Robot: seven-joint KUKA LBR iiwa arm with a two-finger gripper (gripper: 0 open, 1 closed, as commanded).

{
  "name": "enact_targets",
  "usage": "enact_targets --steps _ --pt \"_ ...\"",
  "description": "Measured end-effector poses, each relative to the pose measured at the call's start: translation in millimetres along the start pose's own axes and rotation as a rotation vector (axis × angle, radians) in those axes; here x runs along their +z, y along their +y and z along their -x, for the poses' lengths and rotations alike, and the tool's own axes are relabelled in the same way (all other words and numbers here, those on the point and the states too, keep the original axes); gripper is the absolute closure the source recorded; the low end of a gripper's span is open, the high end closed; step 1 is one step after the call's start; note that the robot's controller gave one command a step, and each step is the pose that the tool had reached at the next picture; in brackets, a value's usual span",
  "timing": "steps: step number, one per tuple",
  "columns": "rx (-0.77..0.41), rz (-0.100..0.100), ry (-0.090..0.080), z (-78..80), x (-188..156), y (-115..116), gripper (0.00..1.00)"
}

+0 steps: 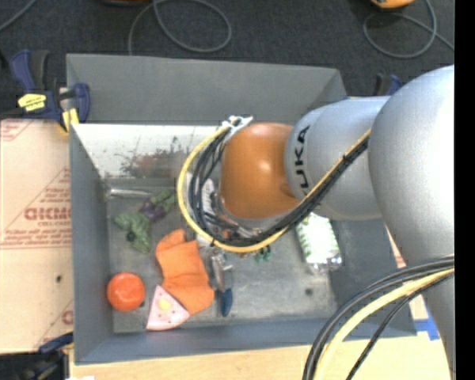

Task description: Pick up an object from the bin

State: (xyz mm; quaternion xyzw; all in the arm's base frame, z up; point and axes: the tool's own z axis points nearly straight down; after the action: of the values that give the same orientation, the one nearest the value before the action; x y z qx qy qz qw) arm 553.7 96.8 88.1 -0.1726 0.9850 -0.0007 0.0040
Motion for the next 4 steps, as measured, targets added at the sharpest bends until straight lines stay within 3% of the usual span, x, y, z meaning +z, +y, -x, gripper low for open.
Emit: enact_targets --steps 1,2,3,4 --pt "-0.025 0.004 0.011 -5.2 -11 8 0.00" --pt "-0.026 -0.001 -0.005 13.9 -38 36 0.00" --pt "-0.080 0.005 0.000 29.0 -30 45 0.00" --pt "-0.036 0.000 -0.009 17.3 -16 43 1.00"
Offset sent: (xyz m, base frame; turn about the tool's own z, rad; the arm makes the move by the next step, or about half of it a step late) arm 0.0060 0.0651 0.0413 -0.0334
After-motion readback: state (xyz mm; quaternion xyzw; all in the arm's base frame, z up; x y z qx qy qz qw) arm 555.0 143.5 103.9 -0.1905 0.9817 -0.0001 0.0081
